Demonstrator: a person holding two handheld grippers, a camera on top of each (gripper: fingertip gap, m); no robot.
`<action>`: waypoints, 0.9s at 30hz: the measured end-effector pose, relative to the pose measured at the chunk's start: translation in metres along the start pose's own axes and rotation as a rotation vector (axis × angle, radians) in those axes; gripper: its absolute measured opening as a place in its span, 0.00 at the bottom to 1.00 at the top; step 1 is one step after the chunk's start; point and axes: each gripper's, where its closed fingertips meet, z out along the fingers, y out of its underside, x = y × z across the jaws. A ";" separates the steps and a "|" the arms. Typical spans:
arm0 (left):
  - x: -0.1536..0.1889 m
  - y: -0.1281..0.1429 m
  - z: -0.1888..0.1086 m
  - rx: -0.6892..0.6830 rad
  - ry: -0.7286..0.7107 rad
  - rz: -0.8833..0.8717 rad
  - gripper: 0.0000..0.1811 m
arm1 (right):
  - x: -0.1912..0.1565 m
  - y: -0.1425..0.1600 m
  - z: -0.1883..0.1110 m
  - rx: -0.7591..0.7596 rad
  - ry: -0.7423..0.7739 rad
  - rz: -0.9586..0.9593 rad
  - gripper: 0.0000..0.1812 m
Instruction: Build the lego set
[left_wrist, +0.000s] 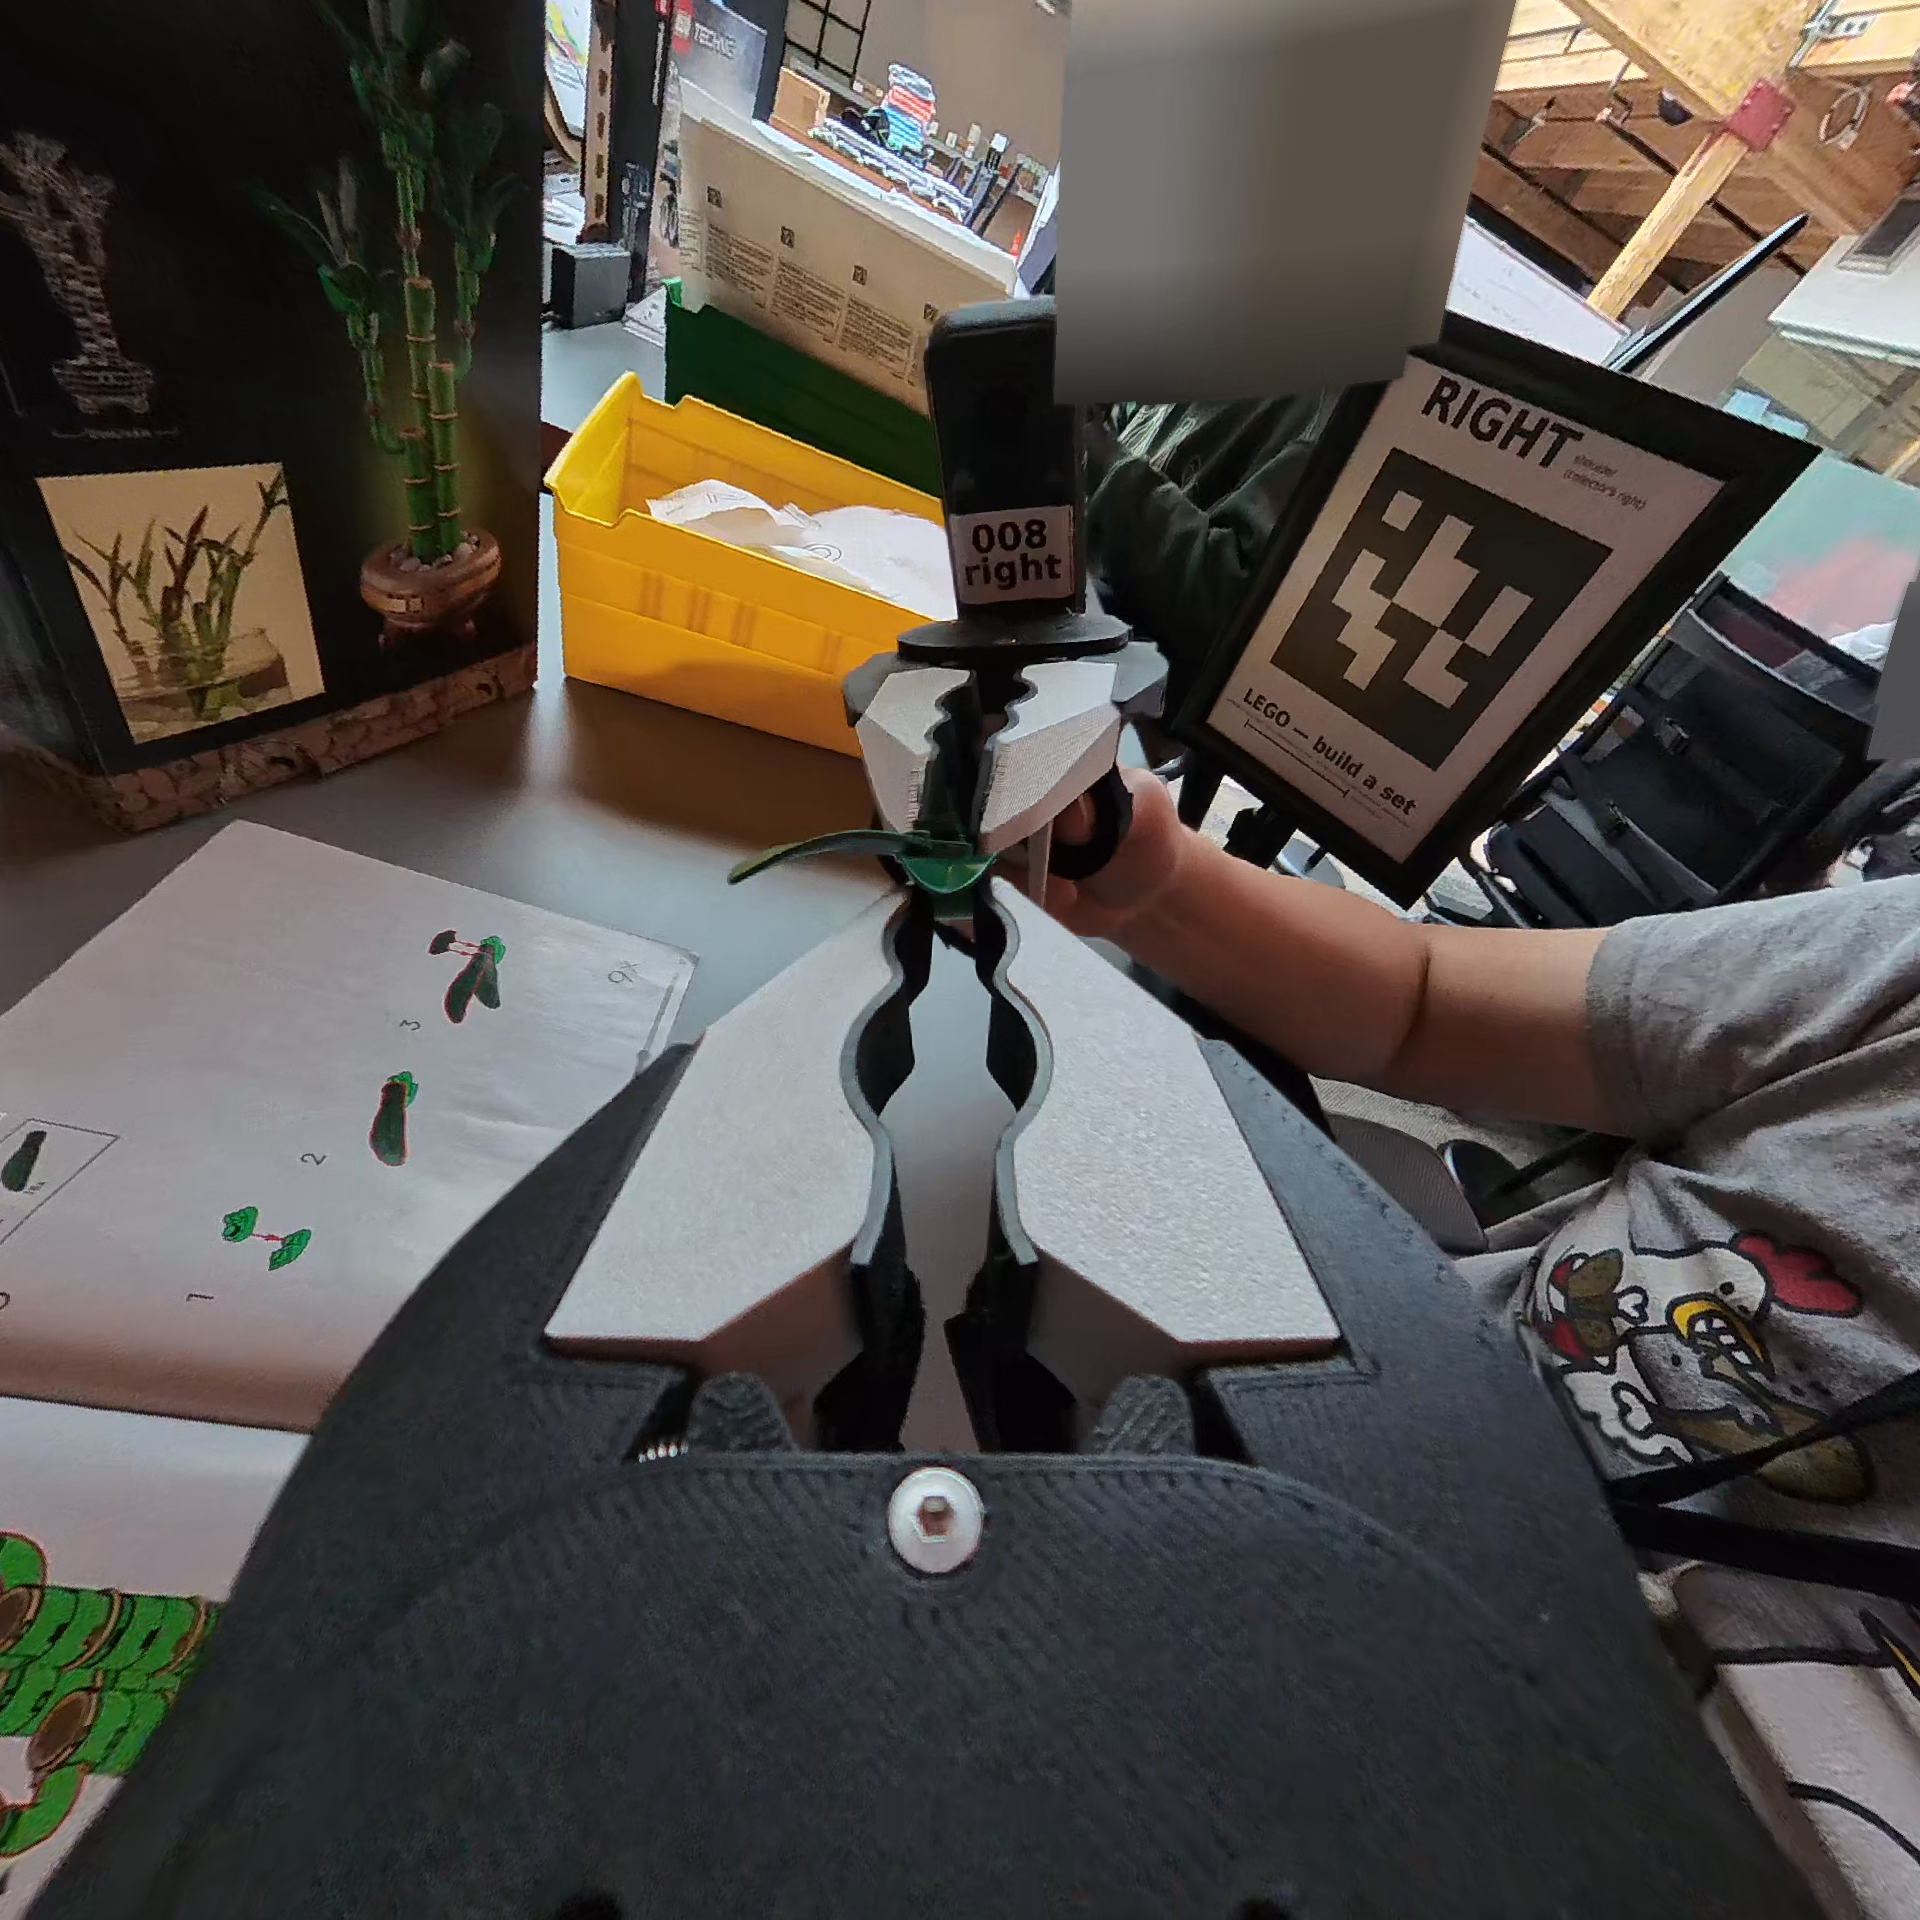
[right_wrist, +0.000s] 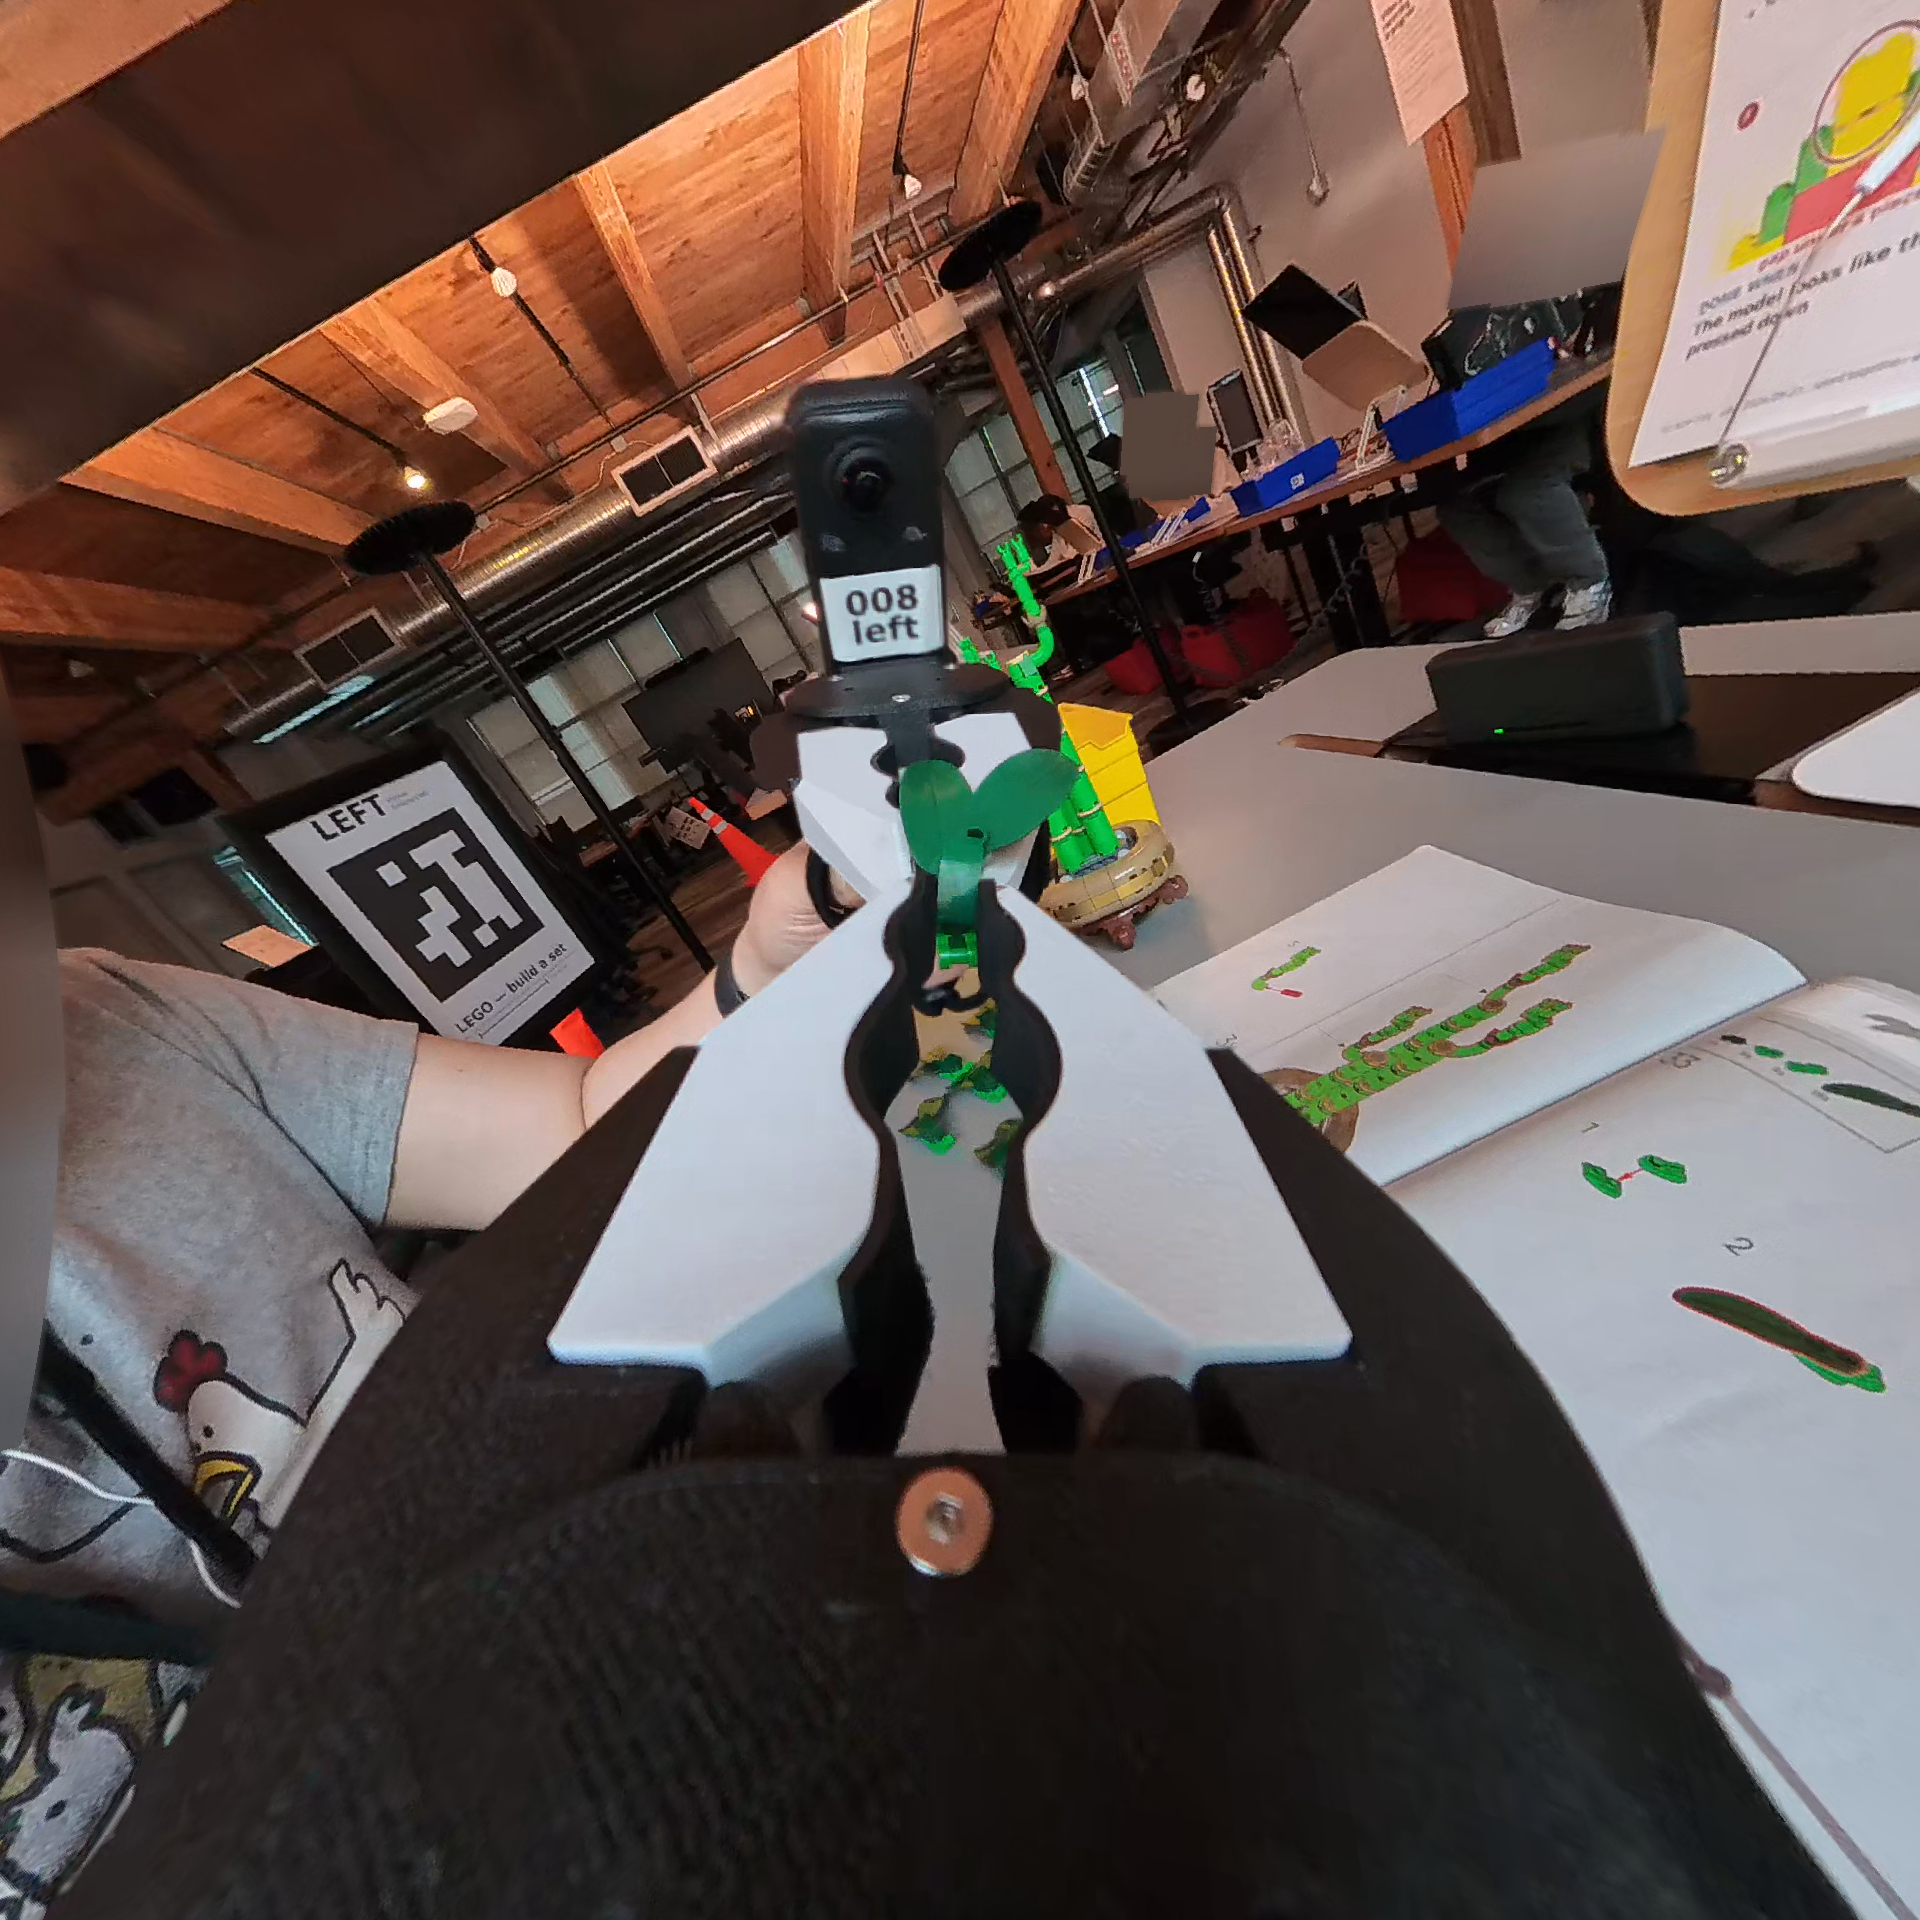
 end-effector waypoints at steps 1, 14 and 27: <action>0.001 -0.001 0.000 0.009 0.012 -0.009 0.03 | -0.001 -0.001 0.000 0.008 -0.005 -0.004 0.03; 0.012 -0.004 -0.001 0.035 0.114 -0.070 0.03 | -0.012 -0.004 0.000 0.013 -0.039 -0.070 0.03; 0.008 0.002 0.000 -0.017 0.074 -0.035 0.03 | -0.008 0.003 -0.001 -0.036 -0.010 -0.071 0.03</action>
